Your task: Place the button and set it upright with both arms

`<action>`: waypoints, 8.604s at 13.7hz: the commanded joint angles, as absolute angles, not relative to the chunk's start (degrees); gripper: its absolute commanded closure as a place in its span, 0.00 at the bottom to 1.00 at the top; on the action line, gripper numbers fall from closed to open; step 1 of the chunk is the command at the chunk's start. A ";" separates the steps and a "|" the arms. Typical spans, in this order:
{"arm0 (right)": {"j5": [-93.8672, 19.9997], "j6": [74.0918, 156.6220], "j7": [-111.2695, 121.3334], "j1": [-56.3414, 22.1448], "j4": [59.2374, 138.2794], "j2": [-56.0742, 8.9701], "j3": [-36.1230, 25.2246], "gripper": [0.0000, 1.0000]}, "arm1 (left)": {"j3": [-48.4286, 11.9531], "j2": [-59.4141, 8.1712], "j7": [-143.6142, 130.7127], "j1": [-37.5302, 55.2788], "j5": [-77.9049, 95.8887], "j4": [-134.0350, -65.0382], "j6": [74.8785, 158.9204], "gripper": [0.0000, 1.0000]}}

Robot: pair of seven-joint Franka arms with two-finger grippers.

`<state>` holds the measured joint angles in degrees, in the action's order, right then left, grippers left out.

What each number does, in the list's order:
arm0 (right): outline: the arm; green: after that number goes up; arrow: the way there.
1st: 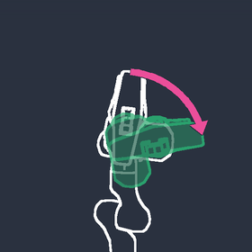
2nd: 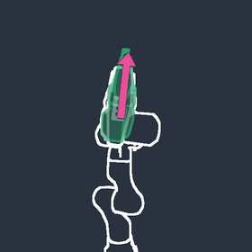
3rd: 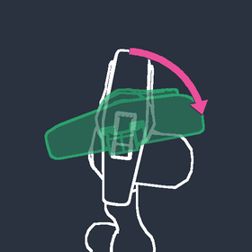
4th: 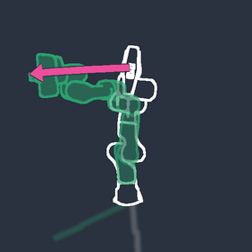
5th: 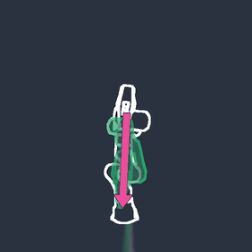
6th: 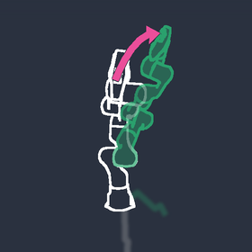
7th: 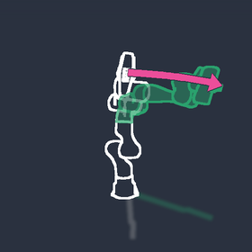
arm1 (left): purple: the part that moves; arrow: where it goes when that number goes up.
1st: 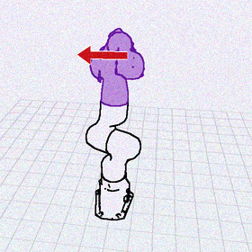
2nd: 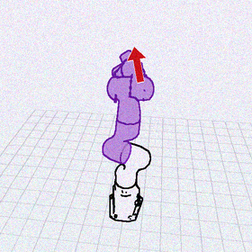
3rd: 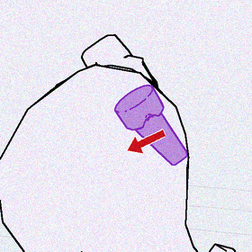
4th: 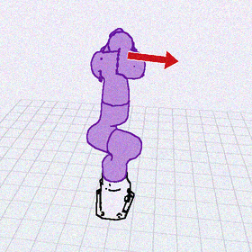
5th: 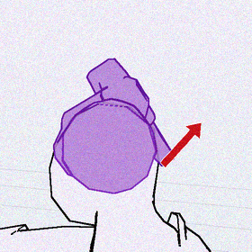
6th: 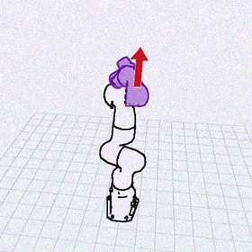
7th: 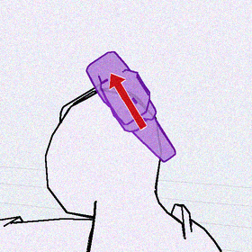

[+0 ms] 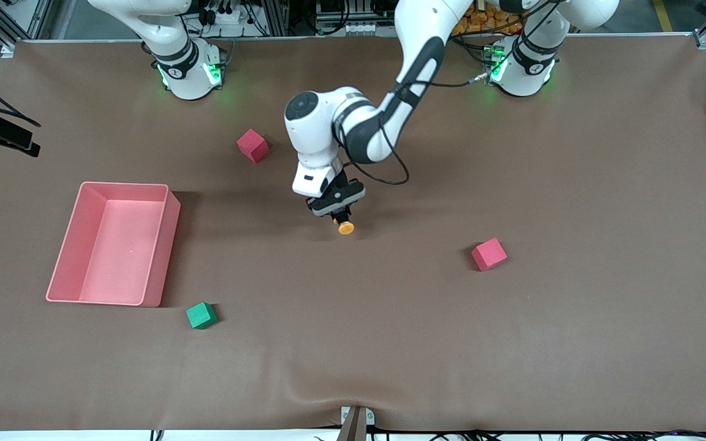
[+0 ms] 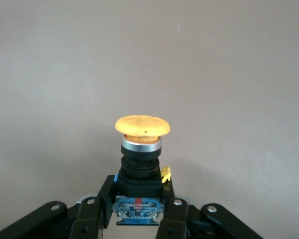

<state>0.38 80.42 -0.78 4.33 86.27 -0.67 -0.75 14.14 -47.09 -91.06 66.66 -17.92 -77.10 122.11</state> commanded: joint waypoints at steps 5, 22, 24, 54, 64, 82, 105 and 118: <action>1.32 80.33 -1.76 2.81 85.96 -0.88 -0.79 0.00 | 16.26 -49.30 -114.99 77.60 -41.71 -78.40 119.35 0.97; 1.32 80.07 -1.76 3.16 86.31 -0.97 -0.97 0.00 | 13.54 -60.82 -142.65 83.06 -70.58 -82.00 113.20 0.98; 1.32 80.07 -1.76 3.16 86.31 -0.97 -0.97 0.00 | 13.62 -61.08 -142.56 83.06 -71.97 -82.00 111.90 0.97; -3.69 81.74 -7.83 -0.87 85.43 -0.88 -0.88 0.00 | 5.98 -39.84 -126.34 82.53 -59.98 -91.67 102.57 0.00; -3.87 82.18 -7.21 -0.70 85.87 -0.88 -0.88 0.00 | 5.98 -19.18 -93.73 69.36 -39.49 -91.58 105.02 0.00; -2.02 82.88 -2.20 -0.44 85.43 -0.79 -1.23 0.00 | 6.24 -1.93 -20.96 22.96 5.00 -85.79 96.52 0.00; -0.62 82.97 -2.11 -0.44 85.52 -0.88 -1.23 0.00 | 2.37 5.54 -0.09 8.79 1.23 -93.17 86.66 0.00; -0.62 82.97 -2.11 -0.44 85.61 -0.97 -1.23 0.00 | 2.29 3.78 0.35 7.56 1.14 -91.23 86.66 0.00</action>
<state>-0.97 82.98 -2.83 -0.71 86.07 -0.83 -1.40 2.73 3.92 -1.01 8.31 0.86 -91.65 86.32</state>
